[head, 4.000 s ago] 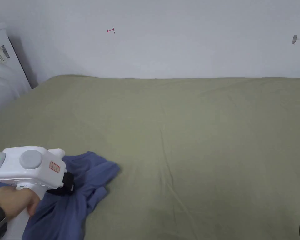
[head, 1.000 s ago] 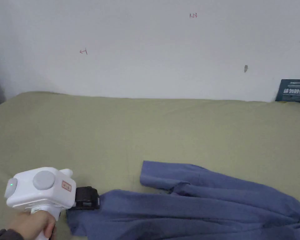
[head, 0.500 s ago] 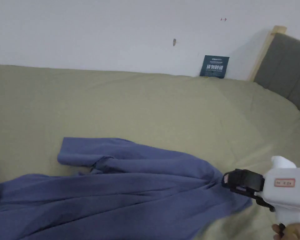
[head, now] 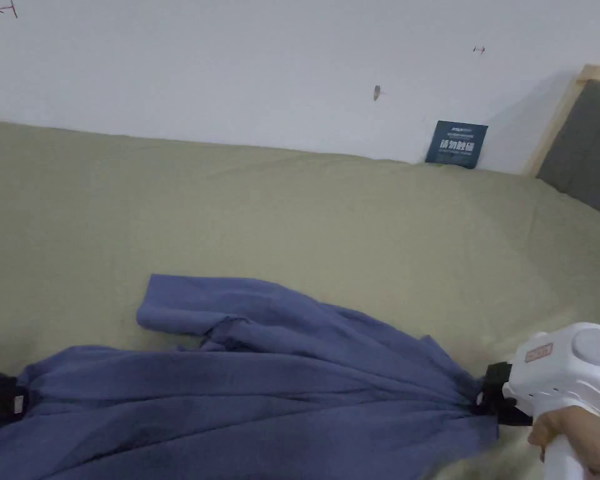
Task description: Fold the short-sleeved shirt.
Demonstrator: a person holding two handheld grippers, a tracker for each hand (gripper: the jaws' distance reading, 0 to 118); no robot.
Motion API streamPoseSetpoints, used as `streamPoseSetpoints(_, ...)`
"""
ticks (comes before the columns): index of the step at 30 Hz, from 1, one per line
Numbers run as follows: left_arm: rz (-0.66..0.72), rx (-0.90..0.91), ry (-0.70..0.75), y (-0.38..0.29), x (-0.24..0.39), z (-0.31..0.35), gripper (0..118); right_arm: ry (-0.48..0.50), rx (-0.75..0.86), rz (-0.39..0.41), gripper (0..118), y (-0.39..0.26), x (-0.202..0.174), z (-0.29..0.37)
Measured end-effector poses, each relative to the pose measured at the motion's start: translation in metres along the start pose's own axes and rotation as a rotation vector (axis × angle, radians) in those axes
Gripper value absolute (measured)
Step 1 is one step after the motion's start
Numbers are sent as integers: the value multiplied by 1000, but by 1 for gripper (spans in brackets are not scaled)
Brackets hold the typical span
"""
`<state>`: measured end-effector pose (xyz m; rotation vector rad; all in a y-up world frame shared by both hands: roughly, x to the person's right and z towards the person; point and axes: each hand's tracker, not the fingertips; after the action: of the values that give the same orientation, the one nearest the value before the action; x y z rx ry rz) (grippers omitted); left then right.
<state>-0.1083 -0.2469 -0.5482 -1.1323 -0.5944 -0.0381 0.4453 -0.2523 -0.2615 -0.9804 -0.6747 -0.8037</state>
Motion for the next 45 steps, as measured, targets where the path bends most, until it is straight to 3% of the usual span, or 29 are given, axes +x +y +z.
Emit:
streamPoseSetpoints(3, 31, 29, -52, 3, 1, 1, 1, -14, 34, 101, 5, -11, -4, 11)
streamPoseSetpoints(9, 25, 140, -125, 23, 10, 35, 1, 128, 166, 156, 5, -7, -28, 60)
streamPoseSetpoints(15, 30, 280, -199, 53, 13, 76, 1, 234, 321, 162, 5, 8, -50, 103)
streamPoseSetpoints(21, 8, 356, -221, 78, 16, 113, 1, 332, 458, 249, 5, 22, -75, 132)
streamPoseSetpoints(27, -7, 442, -245, 107, 13, 149, 1, 412, 520, 223, 5, 51, -89, 156)
streamPoseSetpoints(40, -37, 607, -218, 164, 1, 212, 1, 438, 669, 259, 5, 120, -128, 207)
streamPoseSetpoints(45, -53, 660, -213, 188, 0, 231, 1, 455, 720, 223, 5, 147, -134, 219)
